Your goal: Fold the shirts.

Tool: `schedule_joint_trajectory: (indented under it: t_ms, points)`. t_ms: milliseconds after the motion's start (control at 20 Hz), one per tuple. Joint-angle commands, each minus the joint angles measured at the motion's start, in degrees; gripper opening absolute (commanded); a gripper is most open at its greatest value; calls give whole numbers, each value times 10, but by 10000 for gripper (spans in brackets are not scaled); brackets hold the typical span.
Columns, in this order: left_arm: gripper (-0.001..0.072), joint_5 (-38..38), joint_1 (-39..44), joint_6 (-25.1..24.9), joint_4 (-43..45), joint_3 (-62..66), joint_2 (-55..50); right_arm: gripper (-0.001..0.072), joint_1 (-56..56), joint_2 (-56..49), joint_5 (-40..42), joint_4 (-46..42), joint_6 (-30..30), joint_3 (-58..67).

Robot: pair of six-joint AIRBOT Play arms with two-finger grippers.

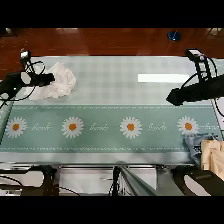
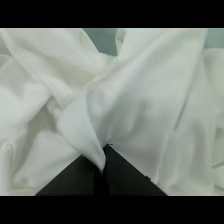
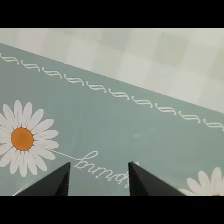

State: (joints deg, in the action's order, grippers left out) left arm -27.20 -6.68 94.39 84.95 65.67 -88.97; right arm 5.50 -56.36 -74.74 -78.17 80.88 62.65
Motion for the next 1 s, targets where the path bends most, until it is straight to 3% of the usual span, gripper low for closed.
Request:
schedule_joint_trajectory:
  t_ms: [0,200,400,500,750,950]
  points:
    - [23,11,-1,5,-38,53,30,411,0,0,0,-11,-1,0]
    - [23,-23,29,3,-74,192,137,410,0,0,0,-92,-1,0]
    - [23,-94,118,-65,-74,290,228,410,0,0,0,-209,-1,0]
    - [23,-130,172,-67,-74,296,257,410,0,0,0,-261,-1,0]
    - [23,-270,327,-67,-74,282,238,411,0,0,-2,-302,-1,0]
    - [23,-277,457,-41,-75,220,163,410,0,0,-2,-302,-1,0]
